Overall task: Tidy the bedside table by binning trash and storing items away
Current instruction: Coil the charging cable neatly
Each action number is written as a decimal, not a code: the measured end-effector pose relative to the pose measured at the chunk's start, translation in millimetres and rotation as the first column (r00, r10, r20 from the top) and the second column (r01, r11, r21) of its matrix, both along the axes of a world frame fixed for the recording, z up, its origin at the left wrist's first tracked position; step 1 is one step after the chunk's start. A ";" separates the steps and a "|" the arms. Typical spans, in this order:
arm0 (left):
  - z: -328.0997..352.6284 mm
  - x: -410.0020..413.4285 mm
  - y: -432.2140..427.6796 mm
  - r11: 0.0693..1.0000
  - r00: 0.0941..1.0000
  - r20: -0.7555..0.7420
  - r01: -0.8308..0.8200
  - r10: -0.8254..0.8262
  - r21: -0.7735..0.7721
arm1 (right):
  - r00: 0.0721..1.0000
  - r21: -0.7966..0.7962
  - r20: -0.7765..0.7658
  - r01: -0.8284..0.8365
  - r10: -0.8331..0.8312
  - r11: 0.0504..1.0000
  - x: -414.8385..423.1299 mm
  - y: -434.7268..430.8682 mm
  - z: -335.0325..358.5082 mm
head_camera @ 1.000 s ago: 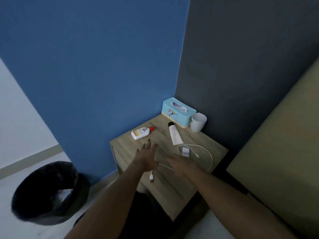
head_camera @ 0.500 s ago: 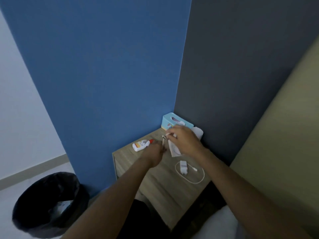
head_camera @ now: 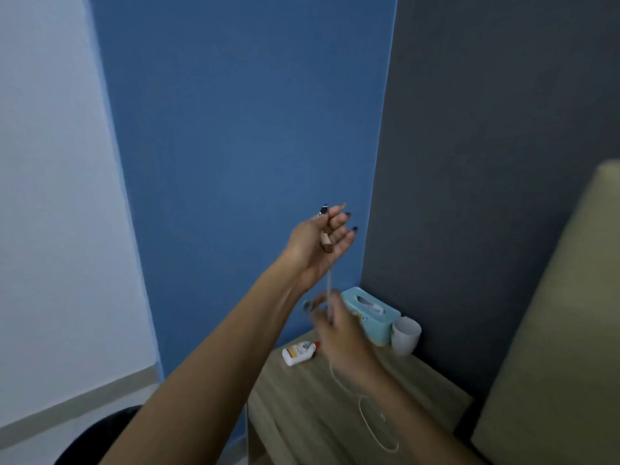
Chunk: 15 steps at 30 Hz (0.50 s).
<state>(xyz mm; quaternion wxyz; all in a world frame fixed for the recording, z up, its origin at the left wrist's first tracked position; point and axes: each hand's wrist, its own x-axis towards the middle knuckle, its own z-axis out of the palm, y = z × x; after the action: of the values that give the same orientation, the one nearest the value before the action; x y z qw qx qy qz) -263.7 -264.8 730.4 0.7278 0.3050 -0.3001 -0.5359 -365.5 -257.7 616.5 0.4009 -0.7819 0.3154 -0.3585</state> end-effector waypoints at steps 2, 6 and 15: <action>-3.0 4.2 -9.7 0.991 0.972 0.199 -0.119 0.129 -0.058 | 0.972 -0.007 -0.157 -0.177 0.174 0.984 7.0 33.8 -1.0; -16.2 43.3 -9.1 0.891 0.733 0.522 -0.434 0.436 -0.135 | 0.944 -0.120 -0.294 -0.192 0.150 0.974 -15.8 37.2 32.8; -56.1 66.0 51.5 0.996 0.123 0.992 -0.092 0.012 0.000 | 0.985 -0.452 -0.074 0.107 -0.157 0.886 -56.1 -47.0 139.9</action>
<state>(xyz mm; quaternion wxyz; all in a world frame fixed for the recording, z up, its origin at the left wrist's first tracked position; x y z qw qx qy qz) -197.7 -213.3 674.3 0.3559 0.6152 -0.6791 -0.1836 -421.6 -304.6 756.4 0.1677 -0.8478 0.2987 -0.4047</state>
